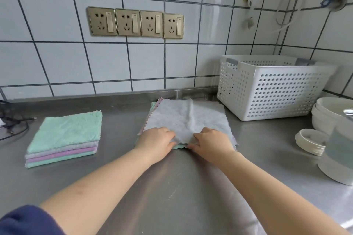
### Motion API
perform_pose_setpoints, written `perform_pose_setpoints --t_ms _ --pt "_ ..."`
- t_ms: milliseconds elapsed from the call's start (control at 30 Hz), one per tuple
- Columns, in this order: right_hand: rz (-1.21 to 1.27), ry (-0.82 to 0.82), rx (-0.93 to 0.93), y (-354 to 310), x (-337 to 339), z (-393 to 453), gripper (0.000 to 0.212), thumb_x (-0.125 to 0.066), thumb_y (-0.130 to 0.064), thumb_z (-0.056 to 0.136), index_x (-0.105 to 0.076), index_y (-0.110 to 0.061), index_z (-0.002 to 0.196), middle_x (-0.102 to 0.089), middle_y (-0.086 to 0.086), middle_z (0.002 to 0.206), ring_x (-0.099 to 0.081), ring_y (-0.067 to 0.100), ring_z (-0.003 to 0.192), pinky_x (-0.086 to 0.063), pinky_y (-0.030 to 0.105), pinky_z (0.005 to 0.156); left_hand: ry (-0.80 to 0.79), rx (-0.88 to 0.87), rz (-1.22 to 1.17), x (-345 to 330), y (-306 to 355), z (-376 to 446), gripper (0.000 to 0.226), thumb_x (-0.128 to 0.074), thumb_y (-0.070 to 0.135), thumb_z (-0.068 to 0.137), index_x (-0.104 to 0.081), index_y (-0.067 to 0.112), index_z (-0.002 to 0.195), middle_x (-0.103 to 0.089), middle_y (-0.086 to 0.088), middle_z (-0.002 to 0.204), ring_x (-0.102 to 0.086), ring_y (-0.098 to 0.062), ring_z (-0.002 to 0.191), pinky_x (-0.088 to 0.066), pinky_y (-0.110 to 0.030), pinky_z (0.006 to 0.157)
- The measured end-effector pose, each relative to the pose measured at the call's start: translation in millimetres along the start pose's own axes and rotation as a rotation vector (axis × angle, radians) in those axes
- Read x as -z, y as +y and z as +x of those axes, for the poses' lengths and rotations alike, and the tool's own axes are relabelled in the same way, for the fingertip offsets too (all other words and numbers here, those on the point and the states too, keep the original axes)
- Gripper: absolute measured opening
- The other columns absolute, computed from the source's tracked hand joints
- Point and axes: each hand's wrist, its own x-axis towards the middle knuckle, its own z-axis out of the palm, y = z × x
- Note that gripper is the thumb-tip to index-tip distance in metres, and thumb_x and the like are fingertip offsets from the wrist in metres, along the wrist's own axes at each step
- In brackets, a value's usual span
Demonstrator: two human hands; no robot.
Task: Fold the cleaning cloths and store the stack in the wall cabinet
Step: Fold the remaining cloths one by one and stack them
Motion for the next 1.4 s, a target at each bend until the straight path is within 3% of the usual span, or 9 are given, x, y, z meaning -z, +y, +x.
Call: perform_pose_setpoints --t_ms 200,300,400,533,667,933,1067,1200,1400 --pt "-0.311 -0.040 0.125 -10 11 1 0.025 -0.041 -0.013 0.094 -0.060 -0.022 0.108 -0.055 0.006 0.107 -0.056 0.027 0.097 -0.038 0.030 0.061 -0.013 -0.059 0.120 0 4 4 0.036 -0.042 0.045 0.094 -0.058 0.016 0.106 -0.062 -0.005 0.108 -0.060 -0.030 0.099 -0.042 -0.032 0.068" --pt "-0.387 -0.049 0.120 -19 10 3 0.028 -0.035 -0.025 0.099 -0.061 -0.020 0.107 -0.057 0.004 0.103 -0.058 0.024 0.095 -0.033 0.026 0.054 -0.021 -0.082 0.161 3 7 5 0.039 -0.039 0.045 0.095 -0.058 0.013 0.107 -0.062 -0.007 0.106 -0.061 -0.031 0.096 -0.035 -0.032 0.064" --pt "-0.449 -0.091 0.131 -29 7 11 0.029 -0.036 -0.010 0.095 -0.064 -0.015 0.103 -0.061 0.004 0.105 -0.060 0.022 0.093 -0.030 0.025 0.051 -0.045 -0.089 0.217 6 9 9 0.038 -0.035 0.041 0.097 -0.057 0.011 0.106 -0.062 -0.010 0.106 -0.061 -0.032 0.095 -0.033 -0.032 0.063" --pt "-0.389 -0.078 0.107 -26 16 15 0.023 -0.040 -0.002 0.091 -0.058 -0.011 0.102 -0.062 0.004 0.103 -0.061 0.022 0.092 -0.034 0.026 0.056 -0.048 -0.112 0.266 8 11 11 0.033 -0.034 0.035 0.097 -0.052 0.011 0.109 -0.062 -0.011 0.105 -0.061 -0.034 0.090 -0.031 -0.034 0.060" --pt "-0.331 -0.051 0.060 -16 20 13 0.018 -0.047 0.004 0.085 -0.043 -0.013 0.079 -0.042 0.001 0.067 -0.040 0.015 0.056 -0.028 0.024 0.047 0.013 -0.115 0.165 1 0 12 0.036 -0.041 0.019 0.093 -0.046 0.010 0.128 -0.066 -0.014 0.097 -0.063 -0.036 0.082 -0.036 -0.034 0.056" --pt "-0.185 -0.012 0.022 33 18 11 0.034 -0.045 0.009 0.077 -0.057 -0.015 0.096 -0.060 0.003 0.092 -0.050 0.025 0.076 -0.037 0.031 0.061 -0.018 0.018 -0.105 -7 -43 14 0.032 -0.042 0.011 0.088 -0.068 0.015 0.106 -0.063 -0.003 0.108 -0.055 -0.025 0.106 -0.046 -0.034 0.087" --pt "-0.148 0.113 -0.074 46 46 16 0.026 -0.046 0.007 0.080 -0.047 -0.019 0.080 -0.048 -0.001 0.069 -0.055 0.025 0.073 -0.041 0.031 0.060 0.112 0.152 -0.176 23 -55 34 0.030 -0.040 0.007 0.087 -0.068 0.011 0.099 -0.068 -0.010 0.102 -0.062 -0.029 0.093 -0.048 -0.037 0.074" --pt "0.020 0.349 -0.124 51 92 11 0.022 -0.045 0.000 0.086 -0.058 -0.018 0.087 -0.065 0.003 0.078 -0.062 0.027 0.072 -0.052 0.033 0.060 0.292 0.151 -0.238 74 -50 35 0.032 -0.041 0.008 0.093 -0.063 0.019 0.113 -0.068 -0.004 0.110 -0.061 -0.027 0.096 -0.047 -0.034 0.073" --pt "-0.007 -0.060 0.049 28 110 -50 0.027 -0.042 -0.017 0.096 -0.064 -0.013 0.112 -0.068 0.004 0.108 -0.062 0.024 0.098 -0.048 0.031 0.082 0.184 -0.022 -0.350 100 -46 -46 0.029 -0.042 0.020 0.092 -0.064 0.014 0.111 -0.066 0.001 0.114 -0.059 -0.019 0.107 -0.044 -0.029 0.086"
